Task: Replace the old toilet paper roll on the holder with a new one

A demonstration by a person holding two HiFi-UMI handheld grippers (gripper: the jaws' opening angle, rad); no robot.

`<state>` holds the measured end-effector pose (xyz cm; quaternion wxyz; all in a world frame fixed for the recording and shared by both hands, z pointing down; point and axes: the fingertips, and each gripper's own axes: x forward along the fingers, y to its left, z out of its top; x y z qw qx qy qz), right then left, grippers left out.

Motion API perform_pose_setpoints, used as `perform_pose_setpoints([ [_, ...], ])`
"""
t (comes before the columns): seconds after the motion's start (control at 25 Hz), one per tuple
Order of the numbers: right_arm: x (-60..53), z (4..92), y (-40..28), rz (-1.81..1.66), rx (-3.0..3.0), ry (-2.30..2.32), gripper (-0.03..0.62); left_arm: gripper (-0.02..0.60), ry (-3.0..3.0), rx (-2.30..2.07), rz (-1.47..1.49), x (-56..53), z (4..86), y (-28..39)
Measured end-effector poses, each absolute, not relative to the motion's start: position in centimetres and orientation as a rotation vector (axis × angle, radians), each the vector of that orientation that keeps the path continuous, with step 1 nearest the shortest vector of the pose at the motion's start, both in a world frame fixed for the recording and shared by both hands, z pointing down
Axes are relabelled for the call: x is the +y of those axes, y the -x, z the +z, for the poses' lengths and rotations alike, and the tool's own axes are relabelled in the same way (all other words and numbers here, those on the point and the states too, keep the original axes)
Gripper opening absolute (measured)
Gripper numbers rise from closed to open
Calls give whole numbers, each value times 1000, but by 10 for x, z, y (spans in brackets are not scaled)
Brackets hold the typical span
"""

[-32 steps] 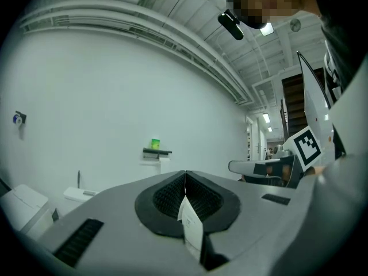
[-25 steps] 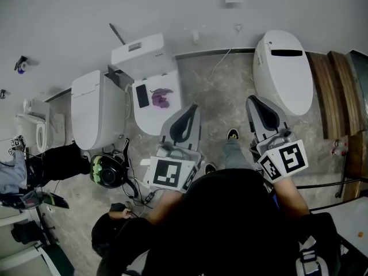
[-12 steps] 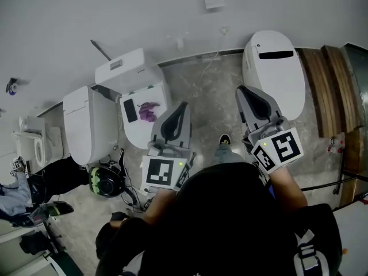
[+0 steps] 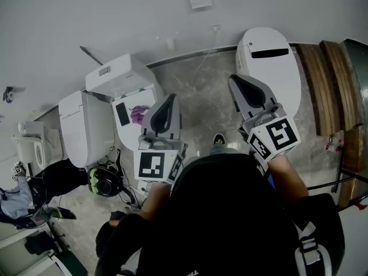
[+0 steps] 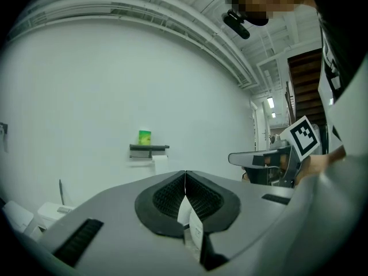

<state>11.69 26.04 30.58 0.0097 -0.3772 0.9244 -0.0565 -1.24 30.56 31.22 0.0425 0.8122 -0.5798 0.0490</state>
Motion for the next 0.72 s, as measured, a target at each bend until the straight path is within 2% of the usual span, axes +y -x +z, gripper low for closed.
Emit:
perform_pose_setpoints([
  [0.72,222,310,-156,-207,2817,1187,20,23,-2475,-1811,197,276,314,-10],
])
